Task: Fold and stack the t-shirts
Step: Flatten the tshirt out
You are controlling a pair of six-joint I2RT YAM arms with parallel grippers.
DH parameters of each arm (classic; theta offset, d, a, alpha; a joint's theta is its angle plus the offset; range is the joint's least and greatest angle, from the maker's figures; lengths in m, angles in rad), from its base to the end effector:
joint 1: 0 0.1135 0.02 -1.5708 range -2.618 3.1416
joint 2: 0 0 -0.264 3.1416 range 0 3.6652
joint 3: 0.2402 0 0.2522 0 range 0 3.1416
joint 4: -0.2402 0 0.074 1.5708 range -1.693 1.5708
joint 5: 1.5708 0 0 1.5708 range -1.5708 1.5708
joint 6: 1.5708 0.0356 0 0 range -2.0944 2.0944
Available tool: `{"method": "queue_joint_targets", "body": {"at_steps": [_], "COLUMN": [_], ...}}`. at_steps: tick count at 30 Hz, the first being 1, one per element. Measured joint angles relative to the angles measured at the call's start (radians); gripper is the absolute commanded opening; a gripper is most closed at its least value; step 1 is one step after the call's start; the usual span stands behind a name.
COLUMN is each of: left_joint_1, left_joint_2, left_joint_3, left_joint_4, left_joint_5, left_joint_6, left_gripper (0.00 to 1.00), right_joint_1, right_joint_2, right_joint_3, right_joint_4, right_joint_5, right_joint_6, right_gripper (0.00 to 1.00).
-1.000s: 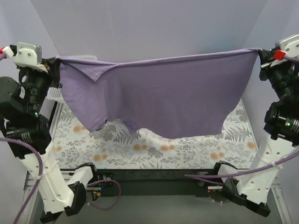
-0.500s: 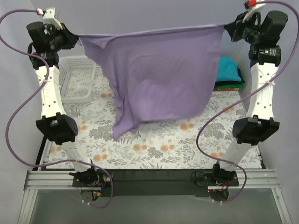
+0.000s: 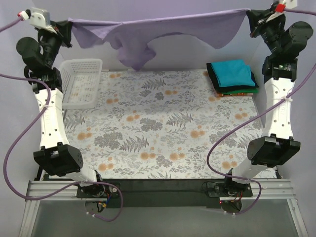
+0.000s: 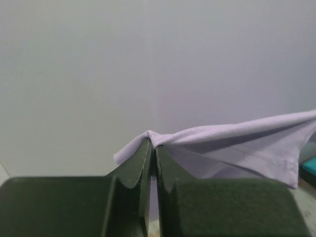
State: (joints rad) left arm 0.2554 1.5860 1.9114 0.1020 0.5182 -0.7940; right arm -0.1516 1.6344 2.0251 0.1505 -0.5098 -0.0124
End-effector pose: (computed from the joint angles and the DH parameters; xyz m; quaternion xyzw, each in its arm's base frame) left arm 0.3261 0.0669 0.5561 -0.0755 0.5606 -0.3499 0.7467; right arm 0.3293 -0.0327 0.5799 -0.1858 0.4906 0.0547 0.8496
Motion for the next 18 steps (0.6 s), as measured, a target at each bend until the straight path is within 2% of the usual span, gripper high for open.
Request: {"method": "queue_joint_targets", "body": {"at_steps": [4,9,11,13,18], "left_joint_1": [0.004,0.005,0.005,0.005,0.005], "left_joint_2": [-0.080,-0.085,-0.085,-0.085,-0.088], "left_joint_3": [-0.308,-0.714,-0.816,-0.870,-0.850], "left_joint_4": [0.068,0.032,-0.008,-0.058,-0.160], "left_joint_5": [0.056,0.080,0.081,0.089,0.108], "left_joint_6": [0.023,0.071,0.095,0.128,0.207], "left_gripper": [0.00,0.00,0.00,0.00,0.00], "right_joint_1": [0.013,0.050,0.063,0.070,0.068], "right_joint_2": [-0.013,0.007,0.008,0.008,-0.029], "right_joint_3": [-0.206,-0.507,-0.613,-0.681,-0.753], "right_joint_4": [0.051,0.025,0.002,-0.019,-0.054], "right_joint_5": [-0.050,-0.086,-0.098,-0.103,-0.112], "right_joint_6": [-0.048,-0.142,-0.172,-0.199,-0.260], "right_gripper": [0.01,0.01,0.01,0.01,0.01]}}
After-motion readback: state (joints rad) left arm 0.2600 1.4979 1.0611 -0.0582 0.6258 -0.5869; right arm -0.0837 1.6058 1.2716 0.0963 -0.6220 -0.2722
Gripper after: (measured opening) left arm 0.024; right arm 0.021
